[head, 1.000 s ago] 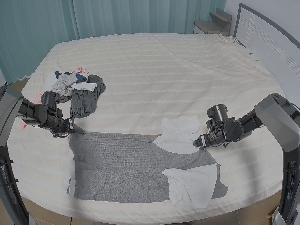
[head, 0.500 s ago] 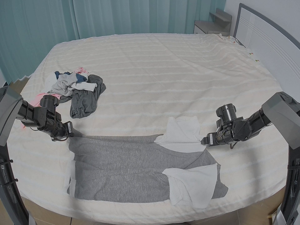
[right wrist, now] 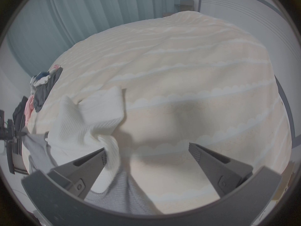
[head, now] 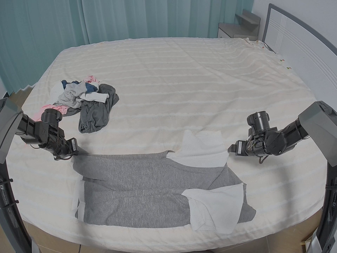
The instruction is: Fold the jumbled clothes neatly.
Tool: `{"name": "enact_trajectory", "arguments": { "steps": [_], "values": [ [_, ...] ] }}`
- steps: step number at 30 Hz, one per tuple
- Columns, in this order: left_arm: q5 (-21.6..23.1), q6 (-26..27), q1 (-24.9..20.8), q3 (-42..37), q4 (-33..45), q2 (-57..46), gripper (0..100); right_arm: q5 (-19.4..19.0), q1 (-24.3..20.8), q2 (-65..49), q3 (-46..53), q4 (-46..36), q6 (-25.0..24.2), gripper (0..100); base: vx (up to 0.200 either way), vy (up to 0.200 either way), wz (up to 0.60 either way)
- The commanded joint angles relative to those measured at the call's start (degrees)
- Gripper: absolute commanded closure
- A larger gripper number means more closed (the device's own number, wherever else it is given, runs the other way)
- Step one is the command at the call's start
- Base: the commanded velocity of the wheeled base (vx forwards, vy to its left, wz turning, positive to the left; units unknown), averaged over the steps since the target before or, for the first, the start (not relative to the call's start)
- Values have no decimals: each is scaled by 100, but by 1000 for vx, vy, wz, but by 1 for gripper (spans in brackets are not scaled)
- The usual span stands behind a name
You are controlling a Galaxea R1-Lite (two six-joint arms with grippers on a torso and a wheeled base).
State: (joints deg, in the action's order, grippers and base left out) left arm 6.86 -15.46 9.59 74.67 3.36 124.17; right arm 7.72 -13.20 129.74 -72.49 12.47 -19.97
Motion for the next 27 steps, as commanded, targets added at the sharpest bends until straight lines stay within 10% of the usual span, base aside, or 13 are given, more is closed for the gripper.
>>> {"name": "enact_trajectory", "arguments": {
  "steps": [1, 8, 27],
  "values": [
    [17, -19, 16, 4, -2, -7, 100, -499, 19, -11, -205, -25, -666, 0, 0, 0, 0],
    [17, -27, -10, 4, -2, -7, 100, -1615, 28, 69, -328, 19, -1554, 0, 0, 0, 0],
    [70, -247, -19, 39, -169, -42, 100, -1862, -411, 1237, -1875, -140, -2336, 0, 0, 0, 0]
  ]
}}
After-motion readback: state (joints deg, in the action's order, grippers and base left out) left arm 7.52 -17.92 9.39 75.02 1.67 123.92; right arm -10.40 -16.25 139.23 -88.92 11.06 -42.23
